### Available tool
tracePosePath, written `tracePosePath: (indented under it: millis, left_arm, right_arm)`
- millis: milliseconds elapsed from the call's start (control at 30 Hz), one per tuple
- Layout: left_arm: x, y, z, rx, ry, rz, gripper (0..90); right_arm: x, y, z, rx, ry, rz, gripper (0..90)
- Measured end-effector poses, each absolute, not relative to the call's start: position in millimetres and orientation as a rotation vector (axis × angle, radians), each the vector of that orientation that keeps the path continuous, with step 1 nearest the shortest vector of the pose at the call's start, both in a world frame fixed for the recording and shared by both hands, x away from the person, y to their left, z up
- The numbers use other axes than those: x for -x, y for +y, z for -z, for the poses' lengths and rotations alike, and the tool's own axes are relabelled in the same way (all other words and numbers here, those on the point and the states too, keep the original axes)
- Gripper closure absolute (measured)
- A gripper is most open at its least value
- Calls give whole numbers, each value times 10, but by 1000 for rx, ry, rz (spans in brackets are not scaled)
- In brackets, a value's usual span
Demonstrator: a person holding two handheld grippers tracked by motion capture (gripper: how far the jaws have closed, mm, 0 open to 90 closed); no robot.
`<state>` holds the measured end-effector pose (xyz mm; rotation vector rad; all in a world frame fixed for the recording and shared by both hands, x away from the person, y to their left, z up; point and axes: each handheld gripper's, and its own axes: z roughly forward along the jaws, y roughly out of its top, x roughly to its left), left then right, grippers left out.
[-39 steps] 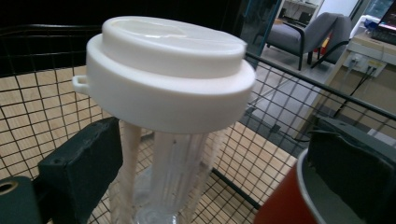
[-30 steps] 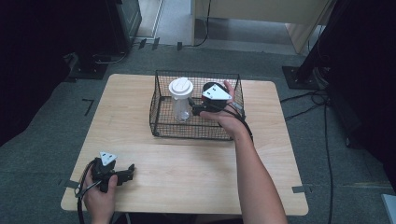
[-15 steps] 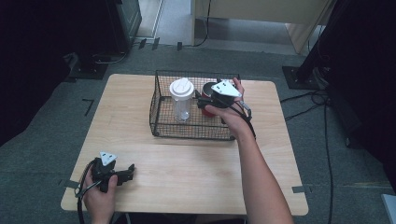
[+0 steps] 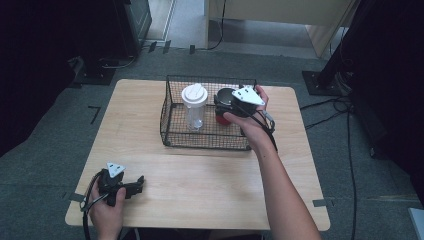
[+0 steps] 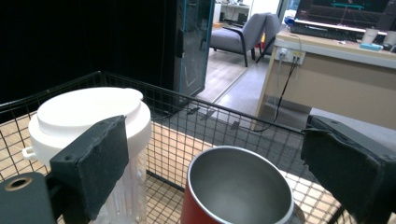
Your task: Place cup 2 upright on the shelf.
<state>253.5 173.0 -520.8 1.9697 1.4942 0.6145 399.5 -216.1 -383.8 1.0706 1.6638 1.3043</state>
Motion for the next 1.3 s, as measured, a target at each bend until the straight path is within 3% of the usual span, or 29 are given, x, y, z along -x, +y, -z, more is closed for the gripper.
tracePosePath:
  millis: [1300]
  left_arm:
    - [-2536, 1731, 5207, -1971, 1493, -615, 0]
  right_arm:
    - [-3168, -2646, 4034, -1085, 1649, -1286, 76]
